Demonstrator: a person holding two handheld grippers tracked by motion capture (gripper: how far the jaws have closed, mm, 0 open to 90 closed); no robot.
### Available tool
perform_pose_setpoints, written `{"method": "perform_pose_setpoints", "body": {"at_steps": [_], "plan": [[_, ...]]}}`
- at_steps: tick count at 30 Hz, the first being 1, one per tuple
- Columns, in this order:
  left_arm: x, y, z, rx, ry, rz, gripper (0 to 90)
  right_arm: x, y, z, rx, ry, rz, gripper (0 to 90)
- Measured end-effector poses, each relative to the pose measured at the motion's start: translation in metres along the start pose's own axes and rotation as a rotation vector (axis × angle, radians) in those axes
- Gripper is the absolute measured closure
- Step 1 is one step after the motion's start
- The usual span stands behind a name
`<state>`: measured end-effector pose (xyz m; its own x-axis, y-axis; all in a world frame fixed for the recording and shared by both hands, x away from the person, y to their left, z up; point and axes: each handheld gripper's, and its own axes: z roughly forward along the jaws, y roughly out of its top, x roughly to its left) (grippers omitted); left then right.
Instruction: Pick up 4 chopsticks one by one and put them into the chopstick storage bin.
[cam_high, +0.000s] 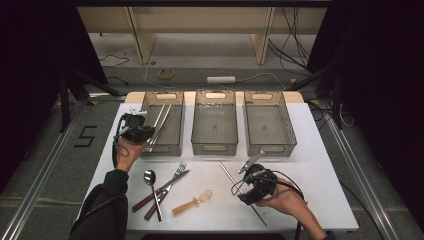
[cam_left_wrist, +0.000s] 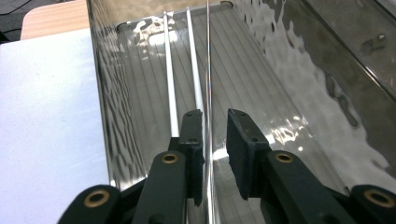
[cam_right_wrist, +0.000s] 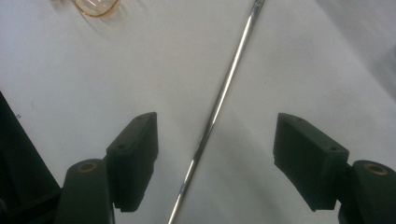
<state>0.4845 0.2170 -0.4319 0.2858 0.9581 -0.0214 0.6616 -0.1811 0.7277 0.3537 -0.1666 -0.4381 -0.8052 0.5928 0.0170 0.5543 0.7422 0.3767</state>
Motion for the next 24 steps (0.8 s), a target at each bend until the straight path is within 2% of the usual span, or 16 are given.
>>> {"method": "perform_pose_setpoints", "body": {"at_steps": [3, 10, 15, 19, 24], "plan": [[-0.001, 0.001, -0.003, -0.004, -0.007, -0.001, 64.3, 0.0, 0.0, -0.001, -0.004, -0.001, -0.001, 31.9], [-0.004, 0.004, -0.018, -0.028, -0.047, -0.023, 50.0, -0.004, 0.0, -0.003, -0.005, -0.016, 0.01, 31.9], [-0.01, 0.004, -0.032, -0.057, -0.092, -0.02, 42.0, -0.005, 0.0, -0.002, 0.017, -0.02, 0.021, 32.4], [-0.018, 0.003, -0.041, -0.08, -0.146, -0.016, 34.3, -0.006, 0.002, 0.001, 0.055, -0.025, 0.025, 34.0], [-0.028, 0.001, -0.053, -0.114, -0.214, -0.021, 28.2, -0.006, 0.004, 0.003, 0.086, -0.006, 0.027, 37.6]]}}
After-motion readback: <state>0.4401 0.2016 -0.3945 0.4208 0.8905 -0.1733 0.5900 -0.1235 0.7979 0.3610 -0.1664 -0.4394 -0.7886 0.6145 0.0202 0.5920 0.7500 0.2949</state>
